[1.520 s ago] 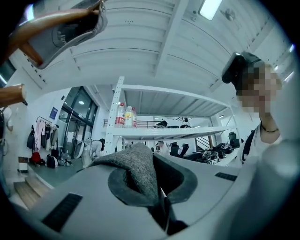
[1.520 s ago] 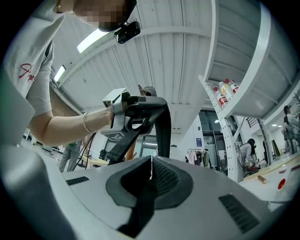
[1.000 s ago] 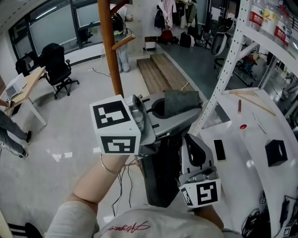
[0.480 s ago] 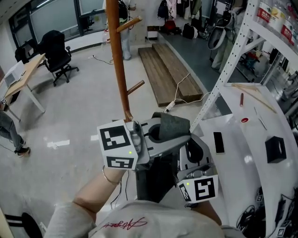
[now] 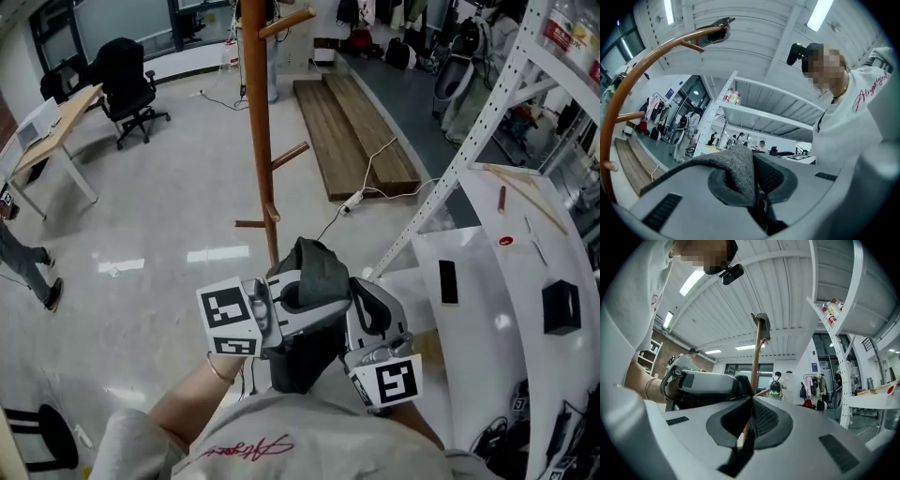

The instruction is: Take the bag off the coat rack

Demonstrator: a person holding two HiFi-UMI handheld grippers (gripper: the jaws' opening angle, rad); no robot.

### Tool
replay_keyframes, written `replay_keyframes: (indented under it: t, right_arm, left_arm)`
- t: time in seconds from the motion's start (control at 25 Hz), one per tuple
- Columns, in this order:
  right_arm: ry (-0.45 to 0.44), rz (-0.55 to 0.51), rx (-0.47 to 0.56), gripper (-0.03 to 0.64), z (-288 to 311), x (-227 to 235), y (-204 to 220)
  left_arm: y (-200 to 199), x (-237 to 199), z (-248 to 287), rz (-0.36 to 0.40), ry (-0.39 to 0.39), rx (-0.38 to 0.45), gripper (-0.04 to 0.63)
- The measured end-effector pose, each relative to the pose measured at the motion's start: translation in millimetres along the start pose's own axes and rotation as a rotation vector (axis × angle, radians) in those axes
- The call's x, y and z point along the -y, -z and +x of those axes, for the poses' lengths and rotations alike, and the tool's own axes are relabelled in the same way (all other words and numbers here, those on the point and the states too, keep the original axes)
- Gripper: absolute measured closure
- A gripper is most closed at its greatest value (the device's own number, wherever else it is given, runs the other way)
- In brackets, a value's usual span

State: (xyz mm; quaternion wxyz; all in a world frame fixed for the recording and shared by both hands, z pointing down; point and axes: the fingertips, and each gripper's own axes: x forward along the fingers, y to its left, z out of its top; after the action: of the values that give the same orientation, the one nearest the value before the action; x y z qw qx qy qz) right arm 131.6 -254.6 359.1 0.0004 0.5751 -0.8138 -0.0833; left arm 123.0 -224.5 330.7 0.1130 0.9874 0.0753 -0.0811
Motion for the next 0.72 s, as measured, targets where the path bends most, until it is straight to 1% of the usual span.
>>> replay_keyframes:
  t: [0.16, 0.32, 0.48, 0.6, 0.72]
  right_arm:
    - [-0.052, 0.014, -0.041, 0.595, -1, -15, 20]
    - [-0.097, -0.002, -0.085, 0.595, 1, -29, 38]
    - [-0.147, 0.024, -0.091, 0.595, 6, -42, 46]
    - [-0.184, 0.021, -0.102, 0.595, 11, -53, 50]
    - [-0.216, 0.024, -0.091, 0.595, 17, -61, 48]
  left_arm:
    - [22, -3, -16, -0.037, -0.071, -0.007, 0.555]
    - [39, -6, -32, -0.062, -0.141, -0.012, 0.555]
    - [49, -10, -47, -0.088, -0.208, -0.005, 0.555]
    - [52, -13, -60, -0.095, -0.253, 0.001, 0.555]
    - [53, -15, -72, -0.100, -0.297, 0.007, 0.555]
